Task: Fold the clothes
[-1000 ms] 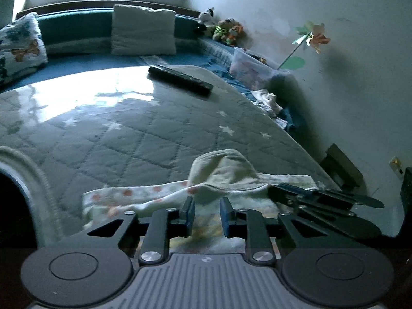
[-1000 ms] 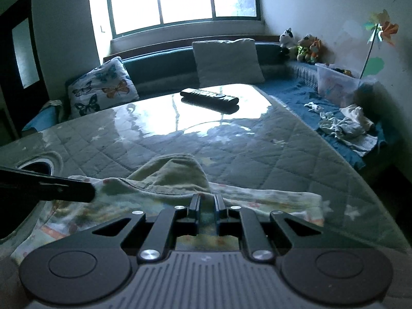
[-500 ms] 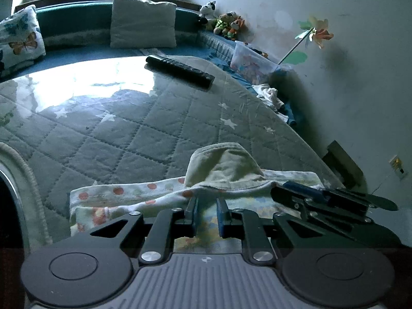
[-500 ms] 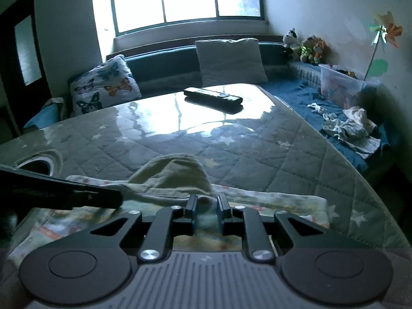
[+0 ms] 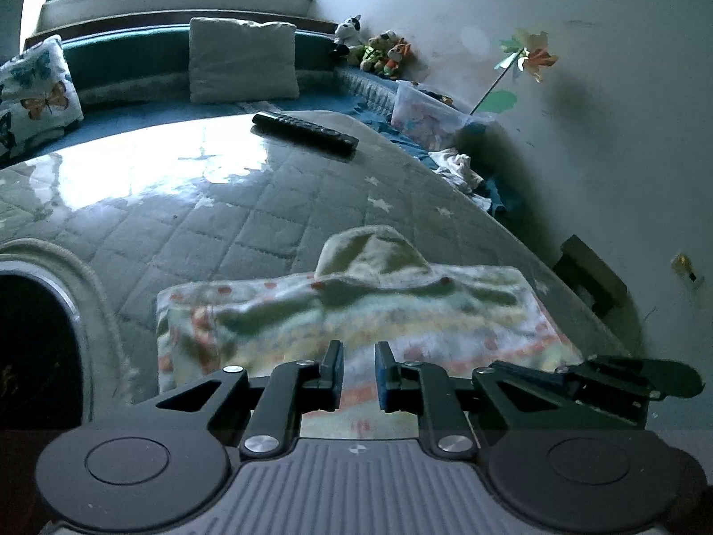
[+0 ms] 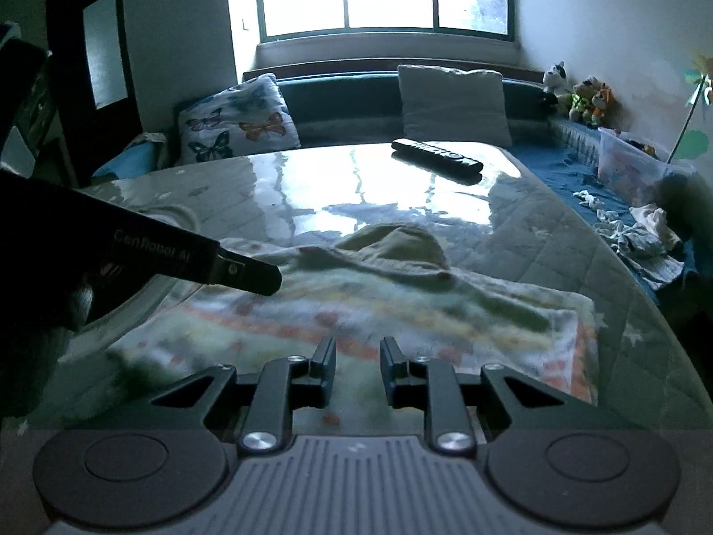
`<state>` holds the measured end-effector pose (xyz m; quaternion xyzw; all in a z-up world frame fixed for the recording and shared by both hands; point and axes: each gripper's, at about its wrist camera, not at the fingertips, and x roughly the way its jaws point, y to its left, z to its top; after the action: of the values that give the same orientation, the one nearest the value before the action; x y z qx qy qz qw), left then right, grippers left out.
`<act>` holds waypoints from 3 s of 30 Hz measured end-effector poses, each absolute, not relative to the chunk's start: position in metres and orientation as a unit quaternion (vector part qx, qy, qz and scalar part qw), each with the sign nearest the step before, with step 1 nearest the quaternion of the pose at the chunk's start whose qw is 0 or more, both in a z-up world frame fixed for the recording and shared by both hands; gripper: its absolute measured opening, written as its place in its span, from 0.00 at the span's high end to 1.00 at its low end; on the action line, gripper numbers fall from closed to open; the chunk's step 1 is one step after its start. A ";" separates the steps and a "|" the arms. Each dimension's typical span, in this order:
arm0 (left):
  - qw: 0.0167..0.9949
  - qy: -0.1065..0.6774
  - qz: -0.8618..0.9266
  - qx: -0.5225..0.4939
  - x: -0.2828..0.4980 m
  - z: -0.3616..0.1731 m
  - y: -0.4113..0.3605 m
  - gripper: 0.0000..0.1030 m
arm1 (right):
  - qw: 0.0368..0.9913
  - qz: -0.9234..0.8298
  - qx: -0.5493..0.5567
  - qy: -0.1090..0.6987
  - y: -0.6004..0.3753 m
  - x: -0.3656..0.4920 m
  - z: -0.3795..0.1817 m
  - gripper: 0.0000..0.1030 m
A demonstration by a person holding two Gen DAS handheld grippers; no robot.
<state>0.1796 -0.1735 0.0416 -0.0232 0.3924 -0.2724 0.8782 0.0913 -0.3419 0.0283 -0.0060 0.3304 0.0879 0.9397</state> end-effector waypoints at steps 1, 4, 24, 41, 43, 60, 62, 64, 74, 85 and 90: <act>0.879 0.391 -0.273 -0.019 0.172 0.042 -0.172 0.84 | 0.939 0.088 -0.010 0.331 -0.340 0.086 0.028 0.80; 0.877 0.391 -0.277 -0.014 0.156 0.039 -0.167 0.84 | 0.938 0.087 -0.021 0.336 -0.333 0.071 0.026 0.80; 0.894 0.379 -0.239 -0.008 0.079 0.033 -0.127 0.39 | 0.944 0.054 0.022 0.325 -0.319 0.021 0.014 0.17; 0.919 0.335 -0.206 0.019 0.028 0.032 -0.101 0.00 | 0.945 0.030 0.018 0.325 -0.303 -0.006 0.013 0.00; 0.919 0.335 -0.208 0.016 0.025 0.032 -0.099 0.00 | 0.945 0.026 0.017 0.326 -0.301 -0.008 0.013 0.00; 0.913 0.347 -0.212 0.019 0.015 0.030 -0.099 0.00 | 0.943 -0.001 0.017 0.333 -0.300 -0.016 0.011 0.00; 0.912 0.350 -0.213 0.021 0.015 0.029 -0.101 0.00 | 0.943 -0.003 0.017 0.333 -0.300 -0.016 0.011 0.00; 0.911 0.352 -0.214 0.022 0.014 0.027 -0.103 0.00 | 0.943 -0.004 0.018 0.332 -0.301 -0.017 0.011 0.00; 0.908 0.358 -0.217 0.027 0.011 0.025 -0.108 0.00 | 0.943 -0.006 0.022 0.332 -0.304 -0.017 0.009 0.00; 0.906 0.361 -0.220 0.027 0.010 0.024 -0.111 0.00 | 0.943 -0.004 0.022 0.333 -0.302 -0.017 0.009 0.00; 0.906 0.361 -0.221 0.025 0.010 0.024 -0.112 0.00 | 0.943 -0.004 0.021 0.332 -0.300 -0.018 0.009 0.00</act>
<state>0.0101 -0.1118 0.0237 0.0252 0.3609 -0.2211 0.9056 -0.0176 -0.3005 0.0094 0.0211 0.3323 -0.0044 0.9429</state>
